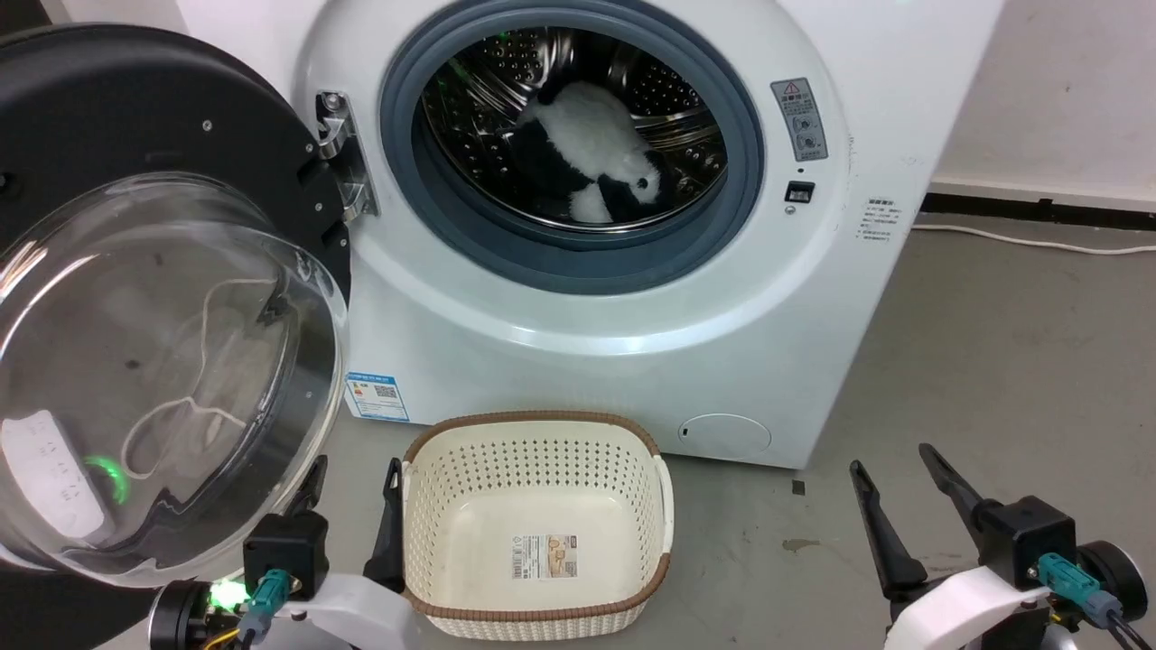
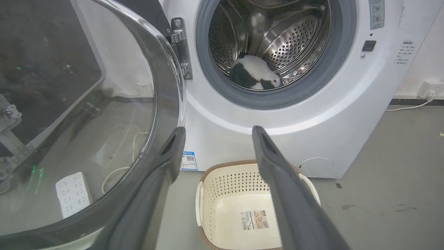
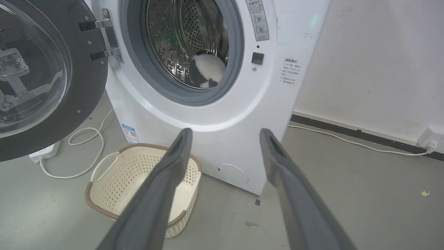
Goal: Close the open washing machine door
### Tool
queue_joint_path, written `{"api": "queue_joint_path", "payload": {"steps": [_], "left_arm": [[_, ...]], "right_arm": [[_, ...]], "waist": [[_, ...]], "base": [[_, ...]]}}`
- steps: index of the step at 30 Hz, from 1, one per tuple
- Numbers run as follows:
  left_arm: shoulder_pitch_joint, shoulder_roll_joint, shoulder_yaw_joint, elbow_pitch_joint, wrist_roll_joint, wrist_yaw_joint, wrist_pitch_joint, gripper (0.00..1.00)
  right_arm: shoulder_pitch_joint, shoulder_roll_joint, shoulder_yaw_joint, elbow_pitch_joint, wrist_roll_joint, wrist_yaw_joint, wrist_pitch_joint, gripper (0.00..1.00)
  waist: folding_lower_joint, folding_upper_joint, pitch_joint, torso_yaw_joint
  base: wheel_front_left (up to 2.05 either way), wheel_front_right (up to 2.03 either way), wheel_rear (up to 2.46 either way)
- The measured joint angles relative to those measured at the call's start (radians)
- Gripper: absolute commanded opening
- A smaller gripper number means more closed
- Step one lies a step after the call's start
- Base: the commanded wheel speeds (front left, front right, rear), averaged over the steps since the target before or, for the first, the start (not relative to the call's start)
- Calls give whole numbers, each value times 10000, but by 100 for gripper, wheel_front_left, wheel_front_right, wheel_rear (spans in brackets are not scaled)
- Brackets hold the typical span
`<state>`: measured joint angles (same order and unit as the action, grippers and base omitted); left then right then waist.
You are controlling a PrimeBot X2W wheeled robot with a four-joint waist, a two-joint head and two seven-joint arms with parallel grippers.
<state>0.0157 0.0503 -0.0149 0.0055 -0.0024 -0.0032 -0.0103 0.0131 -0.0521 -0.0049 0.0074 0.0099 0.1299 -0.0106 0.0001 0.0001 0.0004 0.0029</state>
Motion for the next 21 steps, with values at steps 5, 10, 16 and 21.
{"api": "queue_joint_path", "payload": {"steps": [5,10,16,21], "left_arm": [[0,10,-71,2,8,2,-98,100],[-1,42,-226,8,10,12,-249,100],[-1,111,-376,17,10,15,-360,100],[-1,222,-464,21,10,44,-468,100]], "right_arm": [[14,0,-48,0,2,0,-92,100],[48,0,-63,-4,59,0,-245,100],[131,0,-25,2,88,0,-370,100],[186,0,44,13,107,0,-470,100]], "waist": [[0,0,-12,78],[0,0,-54,322],[0,0,-97,660],[0,0,-141,1032]], "base": [[0,0,0],[0,0,0],[0,0,0],[0,0,0]]}}
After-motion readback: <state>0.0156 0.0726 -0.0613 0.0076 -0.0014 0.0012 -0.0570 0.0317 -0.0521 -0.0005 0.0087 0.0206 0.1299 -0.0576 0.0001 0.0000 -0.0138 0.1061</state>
